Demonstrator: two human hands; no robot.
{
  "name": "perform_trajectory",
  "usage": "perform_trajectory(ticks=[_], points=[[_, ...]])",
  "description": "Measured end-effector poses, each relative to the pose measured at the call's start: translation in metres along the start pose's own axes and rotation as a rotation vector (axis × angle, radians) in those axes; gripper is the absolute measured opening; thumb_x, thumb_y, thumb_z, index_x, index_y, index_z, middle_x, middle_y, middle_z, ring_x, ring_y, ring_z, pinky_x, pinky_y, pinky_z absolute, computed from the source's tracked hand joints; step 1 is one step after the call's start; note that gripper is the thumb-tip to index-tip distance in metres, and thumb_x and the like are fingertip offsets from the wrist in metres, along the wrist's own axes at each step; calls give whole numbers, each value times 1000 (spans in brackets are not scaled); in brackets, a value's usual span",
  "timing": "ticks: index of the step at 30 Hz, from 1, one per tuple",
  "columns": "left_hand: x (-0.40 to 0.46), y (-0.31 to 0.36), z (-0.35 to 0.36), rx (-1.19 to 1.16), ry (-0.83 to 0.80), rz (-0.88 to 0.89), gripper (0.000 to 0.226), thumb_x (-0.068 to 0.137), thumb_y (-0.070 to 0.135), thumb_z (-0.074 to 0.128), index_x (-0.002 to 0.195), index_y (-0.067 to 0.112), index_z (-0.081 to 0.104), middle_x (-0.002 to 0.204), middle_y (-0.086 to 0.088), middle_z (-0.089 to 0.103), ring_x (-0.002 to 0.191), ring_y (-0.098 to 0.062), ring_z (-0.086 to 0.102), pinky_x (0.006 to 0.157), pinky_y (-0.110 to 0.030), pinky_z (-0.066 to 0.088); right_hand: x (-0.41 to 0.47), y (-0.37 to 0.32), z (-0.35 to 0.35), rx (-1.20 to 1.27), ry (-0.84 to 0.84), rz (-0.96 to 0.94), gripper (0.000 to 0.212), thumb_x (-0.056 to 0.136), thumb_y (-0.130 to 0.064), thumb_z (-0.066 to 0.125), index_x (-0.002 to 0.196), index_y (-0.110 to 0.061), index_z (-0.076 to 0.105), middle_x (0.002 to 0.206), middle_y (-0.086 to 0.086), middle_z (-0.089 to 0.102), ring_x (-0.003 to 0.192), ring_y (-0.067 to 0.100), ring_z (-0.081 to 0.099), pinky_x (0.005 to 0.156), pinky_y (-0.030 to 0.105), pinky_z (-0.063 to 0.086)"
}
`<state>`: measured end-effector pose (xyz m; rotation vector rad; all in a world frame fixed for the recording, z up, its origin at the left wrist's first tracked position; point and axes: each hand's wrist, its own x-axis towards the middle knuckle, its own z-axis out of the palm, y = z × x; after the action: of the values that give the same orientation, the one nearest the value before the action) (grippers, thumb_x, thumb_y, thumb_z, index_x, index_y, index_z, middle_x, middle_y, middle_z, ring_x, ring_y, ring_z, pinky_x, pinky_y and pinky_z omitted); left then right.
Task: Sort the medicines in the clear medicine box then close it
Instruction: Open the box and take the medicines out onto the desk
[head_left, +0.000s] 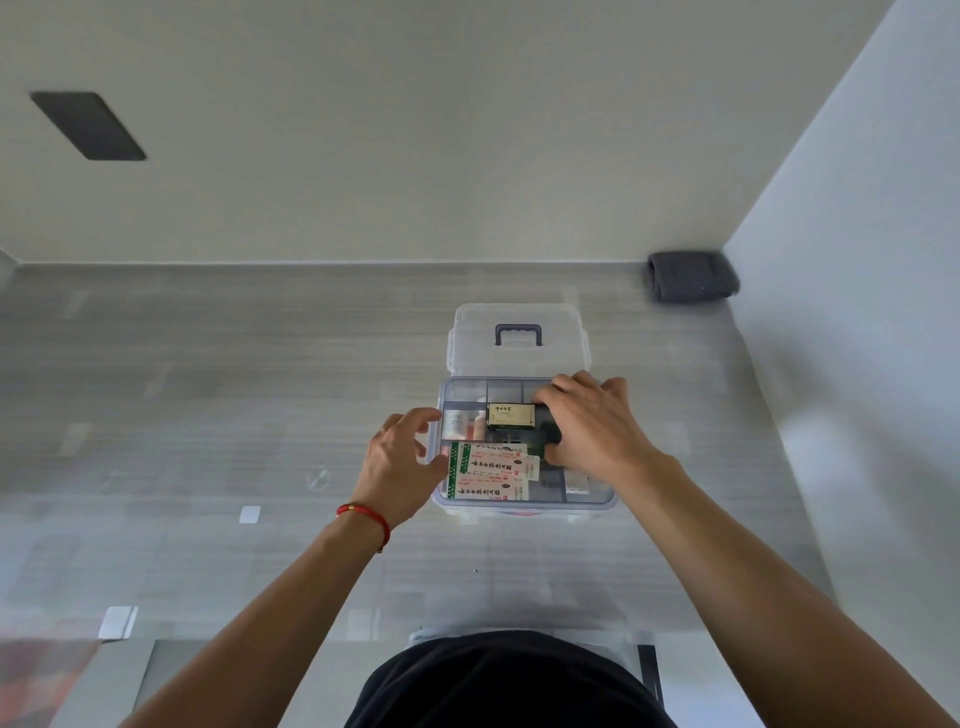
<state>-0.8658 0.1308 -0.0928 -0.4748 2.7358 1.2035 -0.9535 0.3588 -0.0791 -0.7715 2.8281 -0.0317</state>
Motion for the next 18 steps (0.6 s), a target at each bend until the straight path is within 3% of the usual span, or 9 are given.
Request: perform_trajectory(ticks=[5, 7, 12, 15, 18], points=[[-2, 13, -4, -111, 60, -19, 50, 89, 26, 68, 137, 22, 54, 122, 4, 63, 101, -13, 64, 73, -18, 51, -7, 9, -13, 132, 92, -21, 55, 75, -50, 77, 126, -34, 63, 113, -14, 62, 110, 15, 57, 89, 42, 38], [-4, 22, -7, -248, 32, -57, 44, 94, 31, 61, 137, 25, 54, 119, 7, 68, 103, -14, 68, 69, -21, 58, -10, 13, -21, 192, 134, -20, 57, 75, -52, 77, 127, -34, 62, 116, -14, 63, 111, 14, 57, 89, 42, 37], [-7, 40, -12, -882, -167, -251, 35, 104, 19, 49, 139, 15, 52, 102, -14, 75, 95, -21, 74, 82, -36, 61, -13, 19, -41, 201, 179, -38, 60, 78, -47, 78, 133, -33, 61, 123, -12, 64, 116, 16, 55, 95, 47, 39], [-2, 43, -13, -1022, -188, -295, 34, 103, 16, 49, 137, 8, 53, 110, -22, 70, 108, -34, 68, 96, -49, 56, -13, 26, -45, 235, 180, -59, 61, 82, -44, 76, 140, -30, 58, 133, -10, 59, 125, 15, 51, 105, 48, 36], [11, 45, -16, -1077, -176, -322, 29, 103, 15, 50, 129, 7, 59, 110, -23, 69, 104, -34, 68, 88, -48, 60, -13, 38, -44, 504, 303, -63, 52, 90, -36, 67, 140, -24, 58, 138, -7, 56, 129, 10, 50, 114, 43, 37]])
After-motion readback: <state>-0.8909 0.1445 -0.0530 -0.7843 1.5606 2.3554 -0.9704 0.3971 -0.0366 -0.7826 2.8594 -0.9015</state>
